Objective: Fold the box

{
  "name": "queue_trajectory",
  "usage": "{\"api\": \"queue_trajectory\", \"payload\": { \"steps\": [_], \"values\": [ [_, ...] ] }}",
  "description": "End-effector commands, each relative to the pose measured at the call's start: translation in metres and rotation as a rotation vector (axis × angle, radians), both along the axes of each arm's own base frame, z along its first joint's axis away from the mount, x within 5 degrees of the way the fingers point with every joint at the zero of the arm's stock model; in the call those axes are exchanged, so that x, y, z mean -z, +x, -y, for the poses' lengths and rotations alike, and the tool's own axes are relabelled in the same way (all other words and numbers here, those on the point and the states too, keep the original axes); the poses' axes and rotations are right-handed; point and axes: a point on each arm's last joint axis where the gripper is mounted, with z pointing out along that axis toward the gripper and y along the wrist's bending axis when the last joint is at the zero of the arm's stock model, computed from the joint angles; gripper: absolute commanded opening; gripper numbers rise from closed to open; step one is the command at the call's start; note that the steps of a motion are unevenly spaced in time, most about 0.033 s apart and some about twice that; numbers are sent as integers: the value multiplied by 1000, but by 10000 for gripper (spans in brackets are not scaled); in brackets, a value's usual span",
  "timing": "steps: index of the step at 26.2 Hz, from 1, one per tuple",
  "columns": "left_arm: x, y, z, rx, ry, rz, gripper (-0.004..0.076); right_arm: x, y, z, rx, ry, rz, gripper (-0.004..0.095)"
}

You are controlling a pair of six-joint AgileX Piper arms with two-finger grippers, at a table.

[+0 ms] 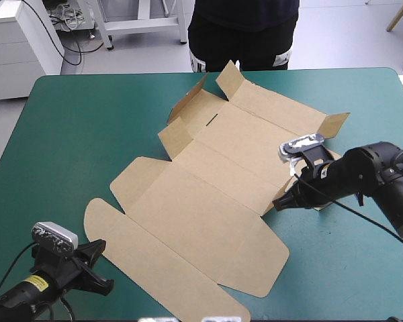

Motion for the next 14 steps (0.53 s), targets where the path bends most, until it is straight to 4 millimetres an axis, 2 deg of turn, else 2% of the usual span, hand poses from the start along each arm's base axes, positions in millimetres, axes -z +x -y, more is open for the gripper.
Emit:
{"api": "queue_trajectory", "payload": {
  "steps": [1,2,4,8,14],
  "values": [
    [-13,4,1,-15,-49,64,-8,-43,0,4,33,31,155,-2],
    [-13,4,1,-15,-49,64,-8,-56,0,5,37,34,202,-2],
    [-13,4,1,-15,-49,64,-8,-69,0,8,46,20,252,-4],
    [-13,4,1,-19,-55,61,-8,-70,1,14,76,-30,276,-22],
    [-13,4,1,-17,-52,62,-8,-70,1,13,79,-16,270,-22]
  ]
}}
